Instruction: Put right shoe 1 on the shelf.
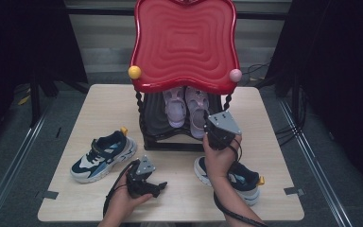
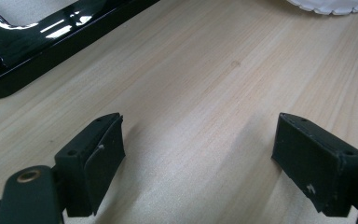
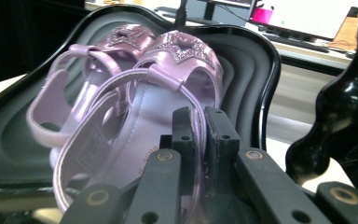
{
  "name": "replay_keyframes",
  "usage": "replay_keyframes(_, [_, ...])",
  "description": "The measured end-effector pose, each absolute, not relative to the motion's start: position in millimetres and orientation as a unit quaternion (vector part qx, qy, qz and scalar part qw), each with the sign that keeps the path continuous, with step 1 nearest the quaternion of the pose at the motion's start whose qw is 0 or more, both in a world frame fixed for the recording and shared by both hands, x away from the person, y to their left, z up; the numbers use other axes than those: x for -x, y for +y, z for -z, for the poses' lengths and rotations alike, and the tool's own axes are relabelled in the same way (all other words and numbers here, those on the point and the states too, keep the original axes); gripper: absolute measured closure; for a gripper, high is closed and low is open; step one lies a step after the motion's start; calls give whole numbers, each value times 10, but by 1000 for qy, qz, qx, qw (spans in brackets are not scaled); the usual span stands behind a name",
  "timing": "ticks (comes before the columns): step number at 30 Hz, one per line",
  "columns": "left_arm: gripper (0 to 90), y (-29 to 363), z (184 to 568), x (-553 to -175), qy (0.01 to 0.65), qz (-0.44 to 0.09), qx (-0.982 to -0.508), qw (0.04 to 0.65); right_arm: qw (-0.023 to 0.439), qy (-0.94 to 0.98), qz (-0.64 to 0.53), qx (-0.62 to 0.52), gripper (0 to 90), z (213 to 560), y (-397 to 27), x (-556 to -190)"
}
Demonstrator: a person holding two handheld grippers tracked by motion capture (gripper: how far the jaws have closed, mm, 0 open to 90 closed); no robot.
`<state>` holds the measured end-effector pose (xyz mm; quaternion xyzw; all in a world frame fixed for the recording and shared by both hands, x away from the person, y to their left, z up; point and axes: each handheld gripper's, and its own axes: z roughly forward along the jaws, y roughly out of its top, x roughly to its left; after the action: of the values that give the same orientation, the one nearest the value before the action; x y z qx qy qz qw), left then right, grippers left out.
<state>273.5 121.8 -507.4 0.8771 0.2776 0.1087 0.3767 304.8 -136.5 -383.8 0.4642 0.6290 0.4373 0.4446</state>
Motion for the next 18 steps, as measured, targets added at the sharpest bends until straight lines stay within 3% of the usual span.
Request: replay_keyframes(18, [158, 1219, 5072, -2741, 275, -111, -878, 377, 465, 612, -422, -480, 832, 3898, -1263, -3309])
